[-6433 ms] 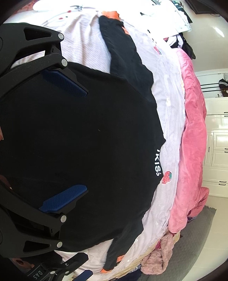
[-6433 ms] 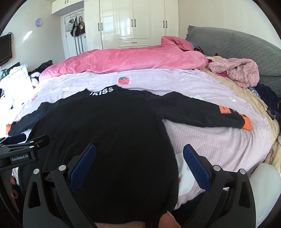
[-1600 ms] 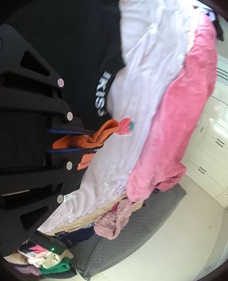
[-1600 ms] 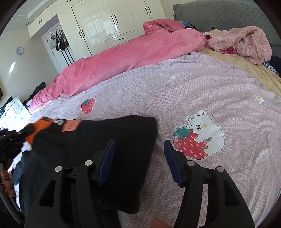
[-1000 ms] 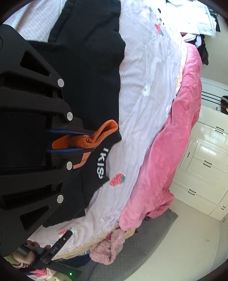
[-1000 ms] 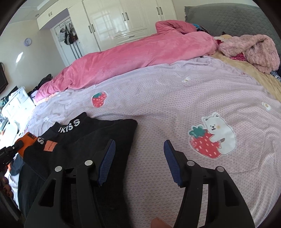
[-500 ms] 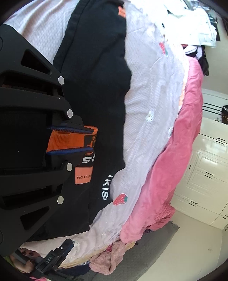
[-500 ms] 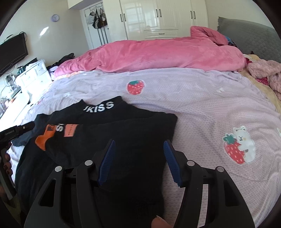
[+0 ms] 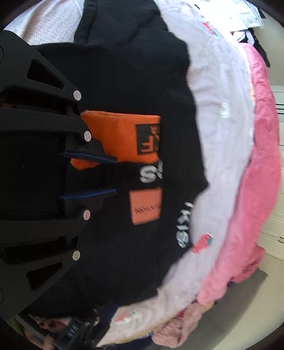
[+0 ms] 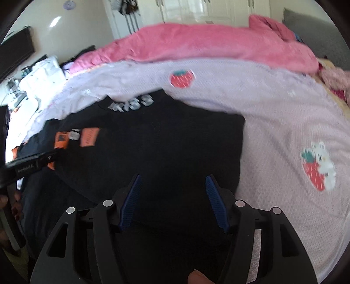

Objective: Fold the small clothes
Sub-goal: 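Lay the cuff onto the shirt body with the left gripper and open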

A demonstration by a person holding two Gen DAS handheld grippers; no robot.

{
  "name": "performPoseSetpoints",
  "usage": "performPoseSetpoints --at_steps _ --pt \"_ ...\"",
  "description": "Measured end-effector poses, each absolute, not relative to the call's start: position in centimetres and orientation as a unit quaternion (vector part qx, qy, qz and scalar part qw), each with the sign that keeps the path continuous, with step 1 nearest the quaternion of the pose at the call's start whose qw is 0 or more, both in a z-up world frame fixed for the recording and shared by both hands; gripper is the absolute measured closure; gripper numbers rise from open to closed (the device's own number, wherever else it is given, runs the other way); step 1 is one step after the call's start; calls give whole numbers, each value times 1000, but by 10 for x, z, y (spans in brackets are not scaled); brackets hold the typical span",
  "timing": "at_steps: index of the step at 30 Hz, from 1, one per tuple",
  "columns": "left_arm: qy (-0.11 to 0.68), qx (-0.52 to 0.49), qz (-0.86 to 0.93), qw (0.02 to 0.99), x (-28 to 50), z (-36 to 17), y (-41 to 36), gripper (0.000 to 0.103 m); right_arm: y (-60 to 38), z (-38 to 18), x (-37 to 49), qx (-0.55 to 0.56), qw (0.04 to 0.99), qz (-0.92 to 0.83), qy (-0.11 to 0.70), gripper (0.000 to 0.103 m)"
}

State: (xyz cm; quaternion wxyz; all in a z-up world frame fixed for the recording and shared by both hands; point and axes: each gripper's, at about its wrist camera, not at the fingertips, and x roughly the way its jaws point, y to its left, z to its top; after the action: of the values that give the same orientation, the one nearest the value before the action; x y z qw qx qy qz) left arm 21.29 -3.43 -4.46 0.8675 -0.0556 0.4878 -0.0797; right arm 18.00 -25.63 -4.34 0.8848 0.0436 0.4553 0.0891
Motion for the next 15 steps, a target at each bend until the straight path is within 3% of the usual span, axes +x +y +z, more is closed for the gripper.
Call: performPoseSetpoints --at_steps 8,12,15 --pt "475 -81 -90 872 204 -40 -22 86 -257 -46 178 48 882 95 459 39" --pt "465 -82 -87 877 197 -29 -21 73 -258 -36 173 56 889 103 443 36" --pt "455 -80 -83 883 192 -20 -20 68 -258 -29 170 59 892 103 435 35"
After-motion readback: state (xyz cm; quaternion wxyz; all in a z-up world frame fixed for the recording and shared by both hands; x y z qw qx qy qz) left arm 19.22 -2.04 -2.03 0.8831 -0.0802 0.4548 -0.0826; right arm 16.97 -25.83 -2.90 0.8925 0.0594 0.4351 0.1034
